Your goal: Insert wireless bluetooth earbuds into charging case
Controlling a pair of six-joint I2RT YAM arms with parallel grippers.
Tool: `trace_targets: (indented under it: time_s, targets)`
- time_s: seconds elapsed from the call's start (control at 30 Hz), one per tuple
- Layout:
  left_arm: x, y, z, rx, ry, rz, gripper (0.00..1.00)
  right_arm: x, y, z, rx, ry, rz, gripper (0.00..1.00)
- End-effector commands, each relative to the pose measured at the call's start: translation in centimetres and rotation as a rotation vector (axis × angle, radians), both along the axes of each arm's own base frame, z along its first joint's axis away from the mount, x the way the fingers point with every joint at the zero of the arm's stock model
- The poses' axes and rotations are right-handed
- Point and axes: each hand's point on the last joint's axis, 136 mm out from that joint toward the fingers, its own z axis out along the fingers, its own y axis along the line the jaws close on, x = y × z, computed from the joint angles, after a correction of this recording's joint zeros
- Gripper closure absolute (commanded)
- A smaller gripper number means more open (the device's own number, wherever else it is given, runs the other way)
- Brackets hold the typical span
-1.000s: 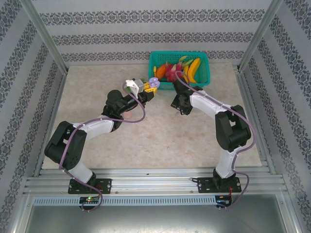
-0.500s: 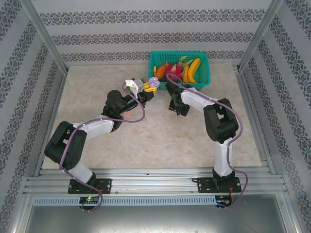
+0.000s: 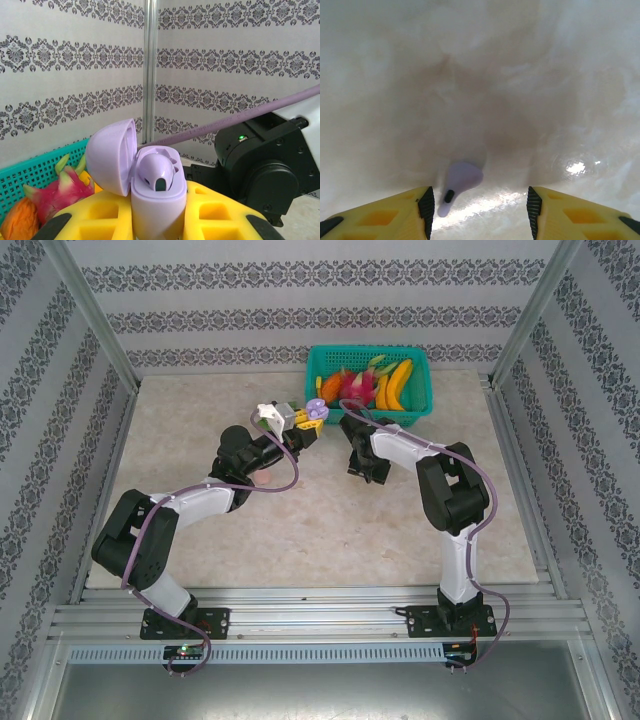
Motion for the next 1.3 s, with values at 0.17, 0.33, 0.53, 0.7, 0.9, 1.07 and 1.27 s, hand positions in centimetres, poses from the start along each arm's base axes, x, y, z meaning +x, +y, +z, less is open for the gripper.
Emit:
trace_targets:
  time_s: [0.17,0.33,0.53,0.7,0.9,1.07,1.27]
  targets:
    - [0.0,0.6,2.3,-0.053,-0.054,0.011,1.0,-1.2,-1.0,0.2,-0.039,0.013,0.036,0.48]
    - [0.1,0.5,2.3,-0.055,-0.052,0.011,1.0,-0.7,-0.6,1.0,0.0,-0.027,0.065,0.48]
    - [0.2,0.5,2.2,-0.058,-0.05,0.011,1.0,0.7,0.5,1.4,0.02,-0.037,0.123,0.48]
    - [0.2,0.6,2.3,-0.058,-0.053,0.014,1.0,1.3,0.9,0.8,0.028,-0.027,0.148,0.48]
    - [0.2,0.6,2.1,-0.05,-0.052,0.017,1.0,1.6,1.9,0.0,0.051,0.001,0.268,0.49]
    - [0.2,0.5,2.1,-0.05,-0.051,0.016,1.0,1.3,1.2,-0.6,0.043,0.021,0.311,0.5]
    - [0.4,0.5,2.1,-0.052,-0.045,0.015,1.0,1.3,0.6,-1.1,0.05,0.034,0.33,0.52]
